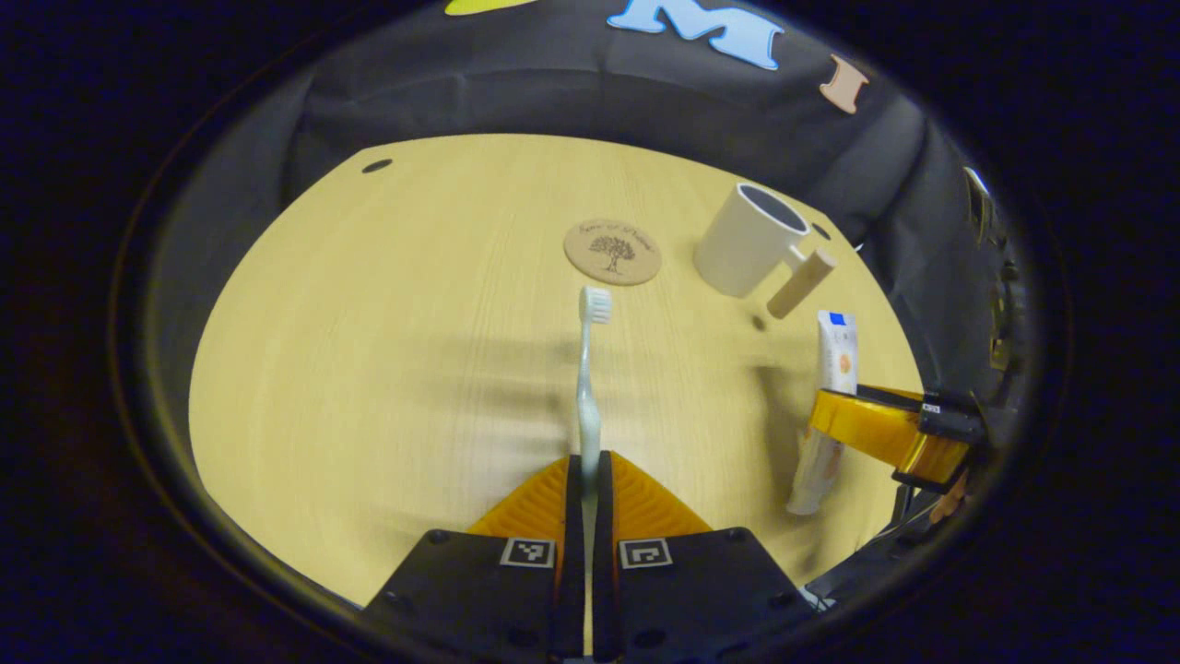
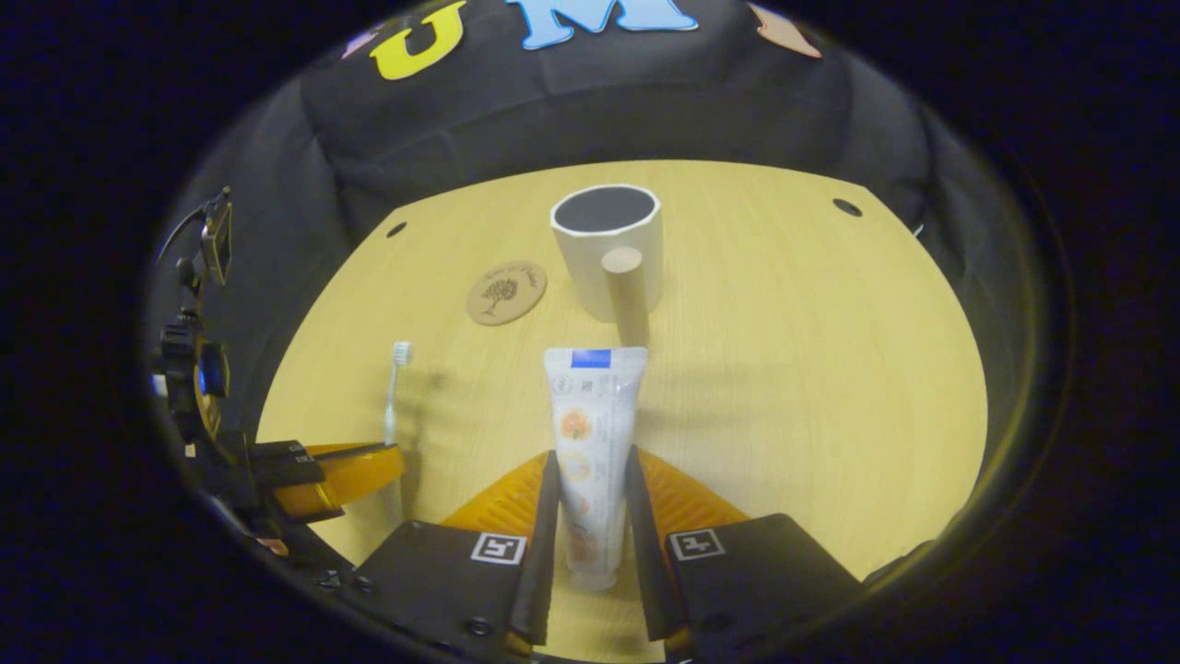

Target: Put the toothbrush and toothpaste on the desktop into the cup, then pick up the cup and place it on the coaster on the desktop.

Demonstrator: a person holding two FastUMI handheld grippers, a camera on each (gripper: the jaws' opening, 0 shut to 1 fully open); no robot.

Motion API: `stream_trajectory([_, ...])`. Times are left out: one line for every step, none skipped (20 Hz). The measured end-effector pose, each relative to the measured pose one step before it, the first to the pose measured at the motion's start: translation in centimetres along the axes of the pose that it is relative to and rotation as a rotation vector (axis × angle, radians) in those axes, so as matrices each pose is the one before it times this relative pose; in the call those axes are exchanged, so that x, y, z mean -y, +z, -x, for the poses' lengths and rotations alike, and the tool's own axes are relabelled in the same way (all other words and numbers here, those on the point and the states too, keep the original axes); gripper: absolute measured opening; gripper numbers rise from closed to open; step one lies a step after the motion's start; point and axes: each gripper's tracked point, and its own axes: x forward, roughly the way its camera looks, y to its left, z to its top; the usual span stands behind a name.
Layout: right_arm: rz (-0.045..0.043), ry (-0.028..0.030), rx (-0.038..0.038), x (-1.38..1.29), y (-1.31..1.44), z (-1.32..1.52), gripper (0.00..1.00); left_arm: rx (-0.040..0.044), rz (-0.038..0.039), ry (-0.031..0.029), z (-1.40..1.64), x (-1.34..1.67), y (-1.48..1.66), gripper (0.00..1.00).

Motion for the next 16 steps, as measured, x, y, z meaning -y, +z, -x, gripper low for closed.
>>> stream_trajectory([-0.00485, -0.00955, 0.03654, -0.119, 0.387, 0.473, 0.43, 0.03118, -0.00851, -0.01697, 0.466, -0.804, 0.926, 0.11])
stream_trajectory([0.00043, -0.00987, 0.03314, -0.201, 0.24, 0.435, 0.43, 0.03364, -0.00864, -0.02034, 0.22, -0.531, 0.93, 0.11])
stream_trajectory([0.00275, -0.01671, 0.02402, -0.091, 0.212, 0.344, 0.37, 0.02177, -0.0106, -0.0152, 0.256, -0.283, 0.807, 0.11])
stream_trajectory([-0.0003, -0.0192, 0.02572, -0.14, 0.127, 0.394, 0.37, 0.02523, -0.00715, -0.01779, 0.417, -0.137, 0.918, 0.11])
stream_trajectory([0.00194, -0.0141, 0.01568, -0.157, 0.271, 0.196, 0.32, 0.02597, -0.01025, -0.02275, 0.197, 0.531, 0.607, 0.11])
stream_trajectory([0.0047, -0.00806, 0.0031, -0.247, -0.185, 0.445, 0.38, 0.01841, -0.01396, -0.01334, -0.045, 0.414, 0.392, 0.11])
stream_trajectory([0.00019, -0.00558, 0.01419, -0.247, 0.304, 0.309, 0.38, 0.01659, -0.01297, -0.01233, -0.292, 0.883, 0.326, 0.11])
stream_trajectory([0.00256, 0.00359, 0.01581, -0.366, 0.247, 0.288, 0.38, 0.01795, -0.01018, -0.00724, 0.132, 0.364, 0.654, 0.11])
stream_trajectory([-0.00128, 0.00538, 0.02321, -0.359, 0.52, 0.484, 0.38, 0.01595, -0.01292, -0.01035, -0.04, 0.408, 0.35, 0.11])
stream_trajectory([-0.00715, 0.00236, 0.02249, -0.355, 0.46, 0.379, 0.38, 0.01329, -0.00836, -0.0036, 0.172, 0.163, 0.264, 0.11])
stream_trajectory([-0.01136, 0.00496, 0.02611, -0.309, 0.711, 0.537, 0.38, 0.01447, -0.00334, -0.01013, 0.373, 0.17, 0.152, 0.11])
stream_trajectory([-0.01201, 0.00678, 0.0265, -0.33, 0.779, 0.268, 0.38, 0.02224, 0.00285, -0.01014, 0.438, 0.271, 0.527, 0.12])
stream_trajectory([-0.01156, 0.00834, 0.03416, -0.229, 1.024, 0.202, 0.38, 0.02288, 0.00234, -0.0027, 0.419, 0.144, 0.832, 0.11])
stream_trajectory([-0.00941, 0.00882, 0.03389, -0.284, 1.073, 0.108, 0.38, 0.02957, 0.00182, -0.0007, 0.276, 0.009, 0.98, 0.11])
stream_trajectory([-0.00633, 0.00625, 0.0337, -0.194, 1.148, 0.078, 0.38, 0.02982, 0.00281, -0.00485, 0.302, 0.023, 0.892, 0.11])
stream_trajectory([-0.0015, 0.00191, 0.03458, -0.008, 1.054, -0.057, 0.38, 0.02903, 0.00164, -0.00441, 0.065, 0.066, 0.972, 0.11])
